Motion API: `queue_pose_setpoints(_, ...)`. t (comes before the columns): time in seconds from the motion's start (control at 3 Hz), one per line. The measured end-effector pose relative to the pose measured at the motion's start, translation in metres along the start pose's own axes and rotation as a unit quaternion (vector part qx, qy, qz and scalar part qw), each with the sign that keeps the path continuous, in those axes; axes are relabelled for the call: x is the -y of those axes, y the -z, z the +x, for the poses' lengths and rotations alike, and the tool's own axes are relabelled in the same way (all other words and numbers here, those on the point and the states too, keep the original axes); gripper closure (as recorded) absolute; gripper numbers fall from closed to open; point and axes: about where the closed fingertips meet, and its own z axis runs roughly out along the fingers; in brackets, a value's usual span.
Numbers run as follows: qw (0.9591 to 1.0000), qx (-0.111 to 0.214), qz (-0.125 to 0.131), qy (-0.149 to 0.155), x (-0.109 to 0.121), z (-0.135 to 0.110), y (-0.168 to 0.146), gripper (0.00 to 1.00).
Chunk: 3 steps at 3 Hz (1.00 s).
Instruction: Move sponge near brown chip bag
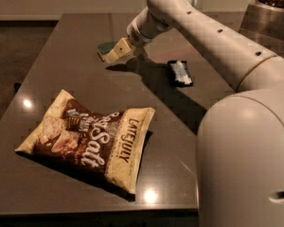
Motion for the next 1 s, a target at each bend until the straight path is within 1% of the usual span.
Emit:
queue_pose_setpoints(0.33, 1.0, 0.004, -0.004, -0.008, -0.001, -0.004, -0.014, 0.13)
queue_pose_setpoints(0.67, 0.9998, 0.012, -0.009, -0.009, -0.006, -0.012, -0.022, 0.38)
queue_pose_setpoints(1.0, 0.9995, 0.025, -0.013, -0.01, -0.013, -0.016, -0.018, 0.61)
